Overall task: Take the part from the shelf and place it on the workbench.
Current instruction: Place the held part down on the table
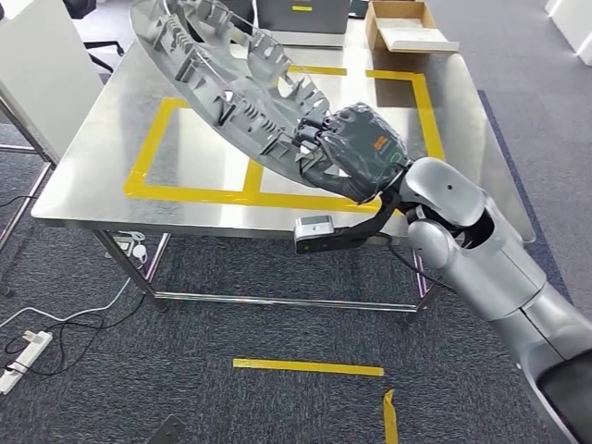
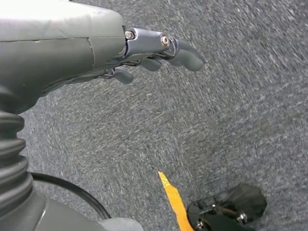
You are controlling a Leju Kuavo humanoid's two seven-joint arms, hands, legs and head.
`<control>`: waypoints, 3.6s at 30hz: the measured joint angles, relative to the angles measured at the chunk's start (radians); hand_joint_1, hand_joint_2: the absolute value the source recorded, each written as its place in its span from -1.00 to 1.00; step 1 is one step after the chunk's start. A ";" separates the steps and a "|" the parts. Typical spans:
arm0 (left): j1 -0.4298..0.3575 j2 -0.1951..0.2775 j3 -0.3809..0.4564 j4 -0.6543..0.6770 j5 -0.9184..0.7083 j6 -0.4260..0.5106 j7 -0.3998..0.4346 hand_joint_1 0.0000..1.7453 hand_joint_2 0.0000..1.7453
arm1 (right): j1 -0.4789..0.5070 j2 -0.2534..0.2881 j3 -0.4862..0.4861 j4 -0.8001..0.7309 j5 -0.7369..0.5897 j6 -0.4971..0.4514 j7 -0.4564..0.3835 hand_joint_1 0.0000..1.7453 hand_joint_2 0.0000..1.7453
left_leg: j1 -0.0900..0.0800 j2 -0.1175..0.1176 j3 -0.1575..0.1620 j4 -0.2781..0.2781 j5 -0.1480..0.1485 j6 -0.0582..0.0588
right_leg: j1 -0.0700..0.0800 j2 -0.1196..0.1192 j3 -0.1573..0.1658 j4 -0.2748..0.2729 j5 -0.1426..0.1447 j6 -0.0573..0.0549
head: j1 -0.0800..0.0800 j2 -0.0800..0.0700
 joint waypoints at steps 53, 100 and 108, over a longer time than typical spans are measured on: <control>0.011 0.000 0.003 0.002 -0.010 0.021 -0.005 -1.00 1.00 | 0.026 0.042 0.046 0.178 0.020 0.038 0.009 1.00 1.00 | -0.011 -0.001 -0.088 -0.002 0.084 -0.020 | 0.009 0.012 0.207 -0.277 0.054 -0.025 | 0.008 0.000; -0.001 0.004 0.047 0.002 0.032 -0.085 -0.136 -1.00 0.50 | -0.050 0.050 0.156 0.531 -0.084 0.183 0.011 -1.00 -1.00 | -0.003 -0.006 -0.010 0.001 0.010 -0.027 | 0.006 -0.002 0.118 -0.256 0.122 -0.017 | 0.015 0.000; -0.002 0.000 0.050 0.002 0.021 0.032 -0.092 -1.00 -1.00 | -0.055 0.049 0.152 0.496 -0.117 0.138 0.025 -1.00 -1.00 | 0.000 0.000 -0.129 0.278 -0.101 -0.042 | 0.009 0.000 0.130 -0.260 0.122 -0.045 | 0.008 0.000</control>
